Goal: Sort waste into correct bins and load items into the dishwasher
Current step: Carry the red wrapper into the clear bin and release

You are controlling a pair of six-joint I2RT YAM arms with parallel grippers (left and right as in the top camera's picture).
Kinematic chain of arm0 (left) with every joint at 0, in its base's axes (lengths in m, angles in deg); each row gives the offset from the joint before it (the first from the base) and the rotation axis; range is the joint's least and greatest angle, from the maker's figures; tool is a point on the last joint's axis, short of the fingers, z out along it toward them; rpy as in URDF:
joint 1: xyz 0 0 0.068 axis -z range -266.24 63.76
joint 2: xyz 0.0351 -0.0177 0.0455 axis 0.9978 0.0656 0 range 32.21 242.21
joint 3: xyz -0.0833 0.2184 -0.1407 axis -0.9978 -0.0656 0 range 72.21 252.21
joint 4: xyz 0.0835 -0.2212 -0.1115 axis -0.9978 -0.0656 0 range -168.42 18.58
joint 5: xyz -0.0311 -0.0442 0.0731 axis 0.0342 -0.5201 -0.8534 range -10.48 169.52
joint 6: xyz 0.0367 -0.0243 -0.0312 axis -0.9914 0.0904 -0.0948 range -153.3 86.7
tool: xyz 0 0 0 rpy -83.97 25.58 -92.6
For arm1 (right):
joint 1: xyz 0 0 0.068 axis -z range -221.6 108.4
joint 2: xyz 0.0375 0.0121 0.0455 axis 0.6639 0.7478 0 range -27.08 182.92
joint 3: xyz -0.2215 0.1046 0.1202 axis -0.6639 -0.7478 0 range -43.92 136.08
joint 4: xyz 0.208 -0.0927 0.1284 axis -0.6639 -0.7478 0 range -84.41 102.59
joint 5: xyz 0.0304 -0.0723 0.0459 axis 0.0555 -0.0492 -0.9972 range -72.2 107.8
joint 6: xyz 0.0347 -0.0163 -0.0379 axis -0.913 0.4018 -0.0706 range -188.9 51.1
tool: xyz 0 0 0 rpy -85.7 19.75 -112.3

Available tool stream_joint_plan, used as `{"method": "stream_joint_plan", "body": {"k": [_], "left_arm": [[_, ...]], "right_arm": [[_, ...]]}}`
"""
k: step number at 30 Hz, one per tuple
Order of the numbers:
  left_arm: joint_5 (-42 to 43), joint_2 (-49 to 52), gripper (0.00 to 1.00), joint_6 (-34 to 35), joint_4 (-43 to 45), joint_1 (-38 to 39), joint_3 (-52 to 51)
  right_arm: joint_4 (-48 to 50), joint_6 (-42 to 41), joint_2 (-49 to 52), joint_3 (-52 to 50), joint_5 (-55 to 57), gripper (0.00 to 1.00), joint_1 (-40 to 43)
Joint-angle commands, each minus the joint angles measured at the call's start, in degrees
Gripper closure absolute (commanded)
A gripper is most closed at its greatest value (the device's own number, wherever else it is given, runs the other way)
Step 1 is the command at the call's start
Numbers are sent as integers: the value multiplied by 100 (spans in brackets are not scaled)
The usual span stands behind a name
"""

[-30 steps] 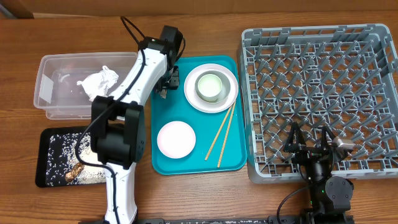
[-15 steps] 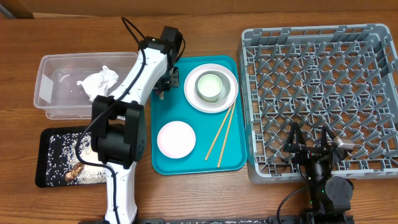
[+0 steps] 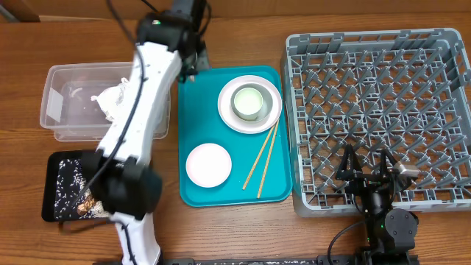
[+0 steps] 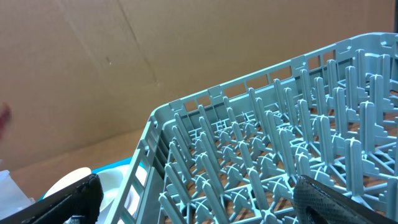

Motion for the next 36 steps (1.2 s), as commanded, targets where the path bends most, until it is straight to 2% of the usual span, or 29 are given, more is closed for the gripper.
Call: {"method": "stream_joint_plan", "body": {"k": [1,6,12,19,27,28,29,30,31,32,34,36], "left_arm": [[107,-612,96,131,-79,-188,153],[105,-964,96,251,-330,-761,153],[114,-859,96,684,-835,-1596,9],[334,-675,96,911,-752,-2177,-450],[385,-636,95,1272,-426,-2411,-1075],[391,-634,90,1290,-372,-2437,-1172],[389,-634,75,1305,-326,-2450,-1250],[389,-634,49,1307,-280,-2468,-1325],[391,-636,29,1305,-208,-2479,-1405],[391,-636,15,1305,-142,-2494,-1480],[387,-634,7,1298,-55,-2507,-1574],[398,-636,6,1283,-11,-2507,-1585]], "right_arm": [[28,11,-66,-61,0,0,20],[28,11,-66,-61,0,0,20],[28,11,-66,-61,0,0,20],[28,11,-66,-61,0,0,20],[28,11,-66,-61,0,0,20],[28,11,-66,-61,0,0,20],[28,11,-66,-61,0,0,20],[28,11,-66,-61,0,0,20],[28,11,-66,-61,0,0,20],[28,11,-66,-61,0,0,20],[28,11,-66,-61,0,0,20],[28,11,-66,-61,0,0,20]]}}
